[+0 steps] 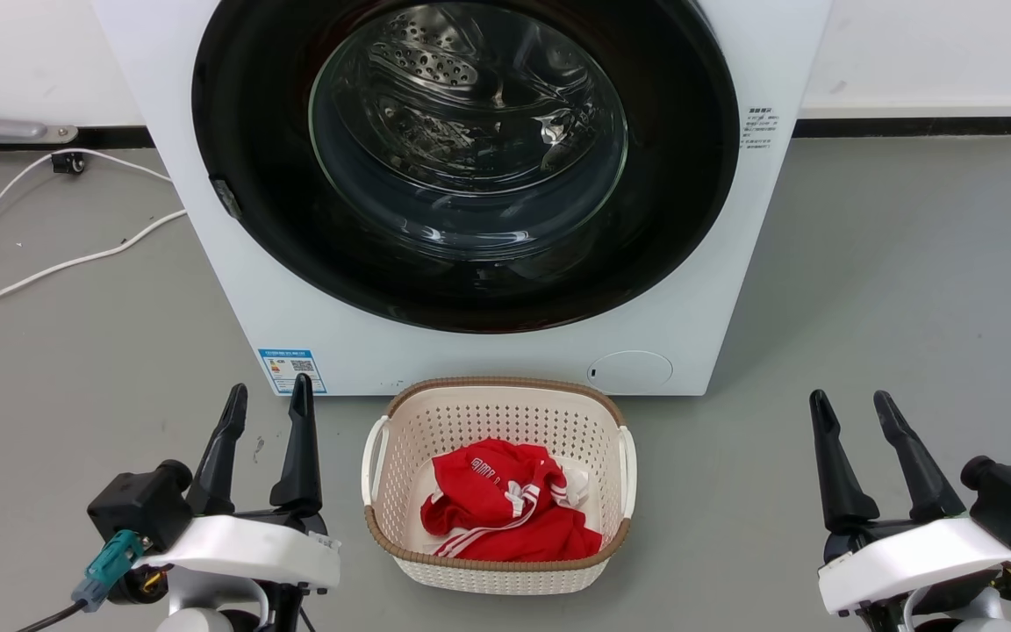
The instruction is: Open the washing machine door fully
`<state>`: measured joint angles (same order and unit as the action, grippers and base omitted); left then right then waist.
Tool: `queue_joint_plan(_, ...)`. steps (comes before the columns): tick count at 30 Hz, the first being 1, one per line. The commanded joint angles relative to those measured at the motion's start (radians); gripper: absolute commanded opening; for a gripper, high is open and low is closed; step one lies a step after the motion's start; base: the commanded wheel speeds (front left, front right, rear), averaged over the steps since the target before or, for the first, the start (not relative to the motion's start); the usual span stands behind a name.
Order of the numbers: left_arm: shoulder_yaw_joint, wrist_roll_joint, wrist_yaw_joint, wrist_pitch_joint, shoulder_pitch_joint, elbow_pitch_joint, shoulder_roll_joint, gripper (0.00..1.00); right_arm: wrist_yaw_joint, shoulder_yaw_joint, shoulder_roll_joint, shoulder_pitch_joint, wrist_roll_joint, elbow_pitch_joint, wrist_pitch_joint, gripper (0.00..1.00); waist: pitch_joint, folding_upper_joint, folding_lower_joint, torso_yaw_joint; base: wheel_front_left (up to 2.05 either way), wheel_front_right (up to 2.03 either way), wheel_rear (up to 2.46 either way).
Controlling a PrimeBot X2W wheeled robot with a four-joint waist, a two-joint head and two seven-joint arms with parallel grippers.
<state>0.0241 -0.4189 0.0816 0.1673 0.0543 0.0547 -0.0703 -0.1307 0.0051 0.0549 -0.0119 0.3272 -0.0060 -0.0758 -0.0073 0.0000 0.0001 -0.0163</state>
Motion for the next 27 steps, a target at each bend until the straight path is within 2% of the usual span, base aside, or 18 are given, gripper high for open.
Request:
queue_joint_plan(1, 0.003, 0.029, -0.005, 0.008, -0.002, -0.012, -0.008, 1.0, 0.0, 0.0, -0.002, -0.004, -0.026, -0.015, -0.003, 1.0, 0.0, 0.0, -0.0001, 0.0, 0.0, 0.0, 0.0)
queue_joint_plan(15, 0.027, 0.161, -0.034, 0.04, -0.007, -0.019, -0.02, 1.0, 0.0, 0.003, -0.003, -0.016, -0.168, -0.033, -0.008, 1.0, -0.004, 0.0, -0.0001, -0.003, 0.0, 0.0, 0.0)
queue_joint_plan(27, 0.037, 0.251, -0.051, 0.063, -0.012, -0.019, -0.022, 1.0, 0.0, 0.0, -0.004, -0.027, -0.241, -0.042, -0.005, 1.0, -0.007, 0.0, -0.0001, -0.004, 0.0, 0.0, 0.0)
